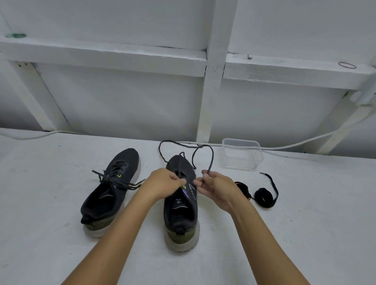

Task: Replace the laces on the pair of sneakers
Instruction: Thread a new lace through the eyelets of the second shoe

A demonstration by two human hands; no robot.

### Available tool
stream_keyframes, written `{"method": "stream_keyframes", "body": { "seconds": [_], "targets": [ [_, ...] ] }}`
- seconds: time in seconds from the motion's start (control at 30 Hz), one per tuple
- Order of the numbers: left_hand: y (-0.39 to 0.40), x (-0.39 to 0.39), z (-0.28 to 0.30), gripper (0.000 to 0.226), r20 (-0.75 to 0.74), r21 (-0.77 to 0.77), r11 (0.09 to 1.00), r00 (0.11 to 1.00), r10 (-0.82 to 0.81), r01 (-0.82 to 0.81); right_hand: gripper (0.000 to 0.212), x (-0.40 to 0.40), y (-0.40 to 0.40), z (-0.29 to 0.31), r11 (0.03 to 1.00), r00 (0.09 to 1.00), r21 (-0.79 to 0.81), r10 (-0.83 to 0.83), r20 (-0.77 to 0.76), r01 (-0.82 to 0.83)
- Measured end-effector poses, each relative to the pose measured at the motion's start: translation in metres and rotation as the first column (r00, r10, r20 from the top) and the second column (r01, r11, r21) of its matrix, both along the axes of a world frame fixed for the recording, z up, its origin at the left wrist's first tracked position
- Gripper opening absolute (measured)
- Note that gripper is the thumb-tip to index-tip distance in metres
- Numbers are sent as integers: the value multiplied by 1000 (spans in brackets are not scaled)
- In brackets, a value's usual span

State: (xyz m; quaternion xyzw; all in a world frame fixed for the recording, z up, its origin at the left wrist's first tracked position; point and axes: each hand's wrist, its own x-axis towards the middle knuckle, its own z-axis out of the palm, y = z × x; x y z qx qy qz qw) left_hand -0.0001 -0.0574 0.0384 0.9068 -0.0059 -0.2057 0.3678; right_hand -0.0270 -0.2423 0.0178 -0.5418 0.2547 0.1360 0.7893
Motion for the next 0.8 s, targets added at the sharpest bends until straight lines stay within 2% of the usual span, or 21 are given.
{"method": "stream_keyframes", "body": {
  "seconds": [0.13,0.3,0.43,0.53,0.67,0.8],
  "targets": [
    [-5,-1,-1,20,-169,-117,987,982,89,-109,20,-6,4,-1,1000,1000,10,14,24,-14],
    [-6,1,-3,20,-255,-159,975,961,109,-153,11,-13,8,-4,976,995,-205,79,55,-66],
    [-5,2,-8,25,-280,-162,967,948,149,-199,7,-15,14,-6,960,991,-269,100,86,-74],
    [-6,1,-8,21,-286,-165,965,946,153,-206,14,-14,17,-7,946,981,-317,120,154,-66],
    [-7,0,-8,23,-280,-161,963,946,166,-217,12,-12,19,-12,849,961,-528,170,216,-32],
    [-5,-3,-6,16,-285,-175,959,944,166,-222,11,-13,21,-14,781,955,-625,200,220,-20]
  ]
}}
